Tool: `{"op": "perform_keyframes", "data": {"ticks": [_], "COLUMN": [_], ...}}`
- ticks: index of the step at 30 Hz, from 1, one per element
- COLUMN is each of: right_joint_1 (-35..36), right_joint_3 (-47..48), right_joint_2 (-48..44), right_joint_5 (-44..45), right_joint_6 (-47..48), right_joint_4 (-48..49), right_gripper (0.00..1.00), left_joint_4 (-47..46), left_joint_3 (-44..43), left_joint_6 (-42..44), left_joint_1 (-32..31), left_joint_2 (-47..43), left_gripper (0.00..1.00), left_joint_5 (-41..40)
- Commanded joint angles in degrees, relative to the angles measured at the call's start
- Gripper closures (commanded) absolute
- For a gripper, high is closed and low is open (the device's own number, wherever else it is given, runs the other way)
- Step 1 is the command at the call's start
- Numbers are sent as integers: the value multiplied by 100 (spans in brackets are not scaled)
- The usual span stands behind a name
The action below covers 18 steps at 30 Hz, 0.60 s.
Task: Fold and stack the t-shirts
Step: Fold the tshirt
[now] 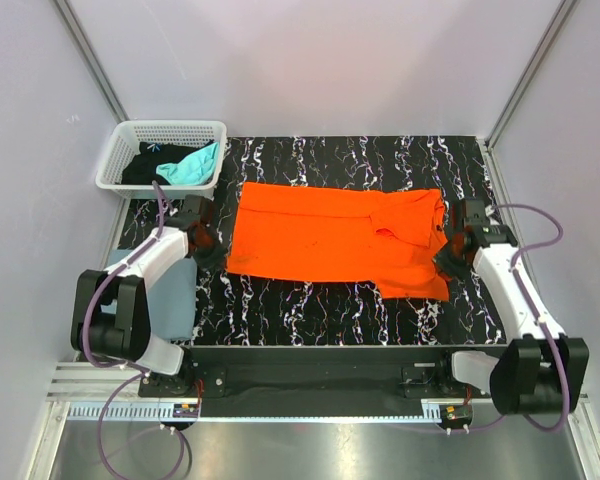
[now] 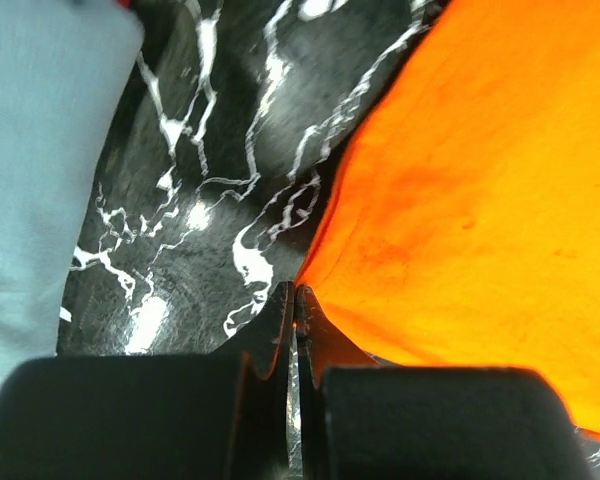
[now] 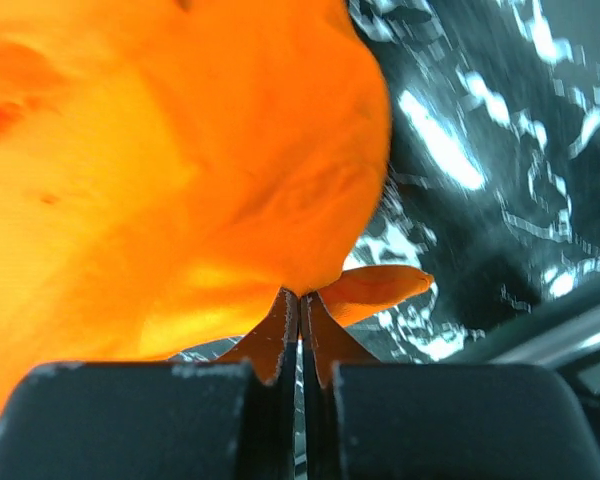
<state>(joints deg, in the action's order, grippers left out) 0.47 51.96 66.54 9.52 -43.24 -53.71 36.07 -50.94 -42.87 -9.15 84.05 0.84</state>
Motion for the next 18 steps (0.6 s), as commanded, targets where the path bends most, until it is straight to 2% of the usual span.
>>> {"op": "perform_keyframes", "data": {"ticks": [1,6,18], "right_joint_1": [-12,-12,-214], "right_joint_3": [577,1315,3003], "right_joint_2": [524,1342,3083], "right_joint_5": [322,226,33], "right_joint_6": [553,905,1424], "right_joint_4": [256,449,564], "right_gripper": [100,100,100], "left_joint_4": [-22,5,189], "left_joint_3": [-583,-1312,-3158], "left_joint_6": [376,596,649], "left_joint_1": [27,9,-8], "left_joint_2": [138,541,2167], "left_gripper": [100,100,100], "left_joint_5": [-214,-286,-277]}}
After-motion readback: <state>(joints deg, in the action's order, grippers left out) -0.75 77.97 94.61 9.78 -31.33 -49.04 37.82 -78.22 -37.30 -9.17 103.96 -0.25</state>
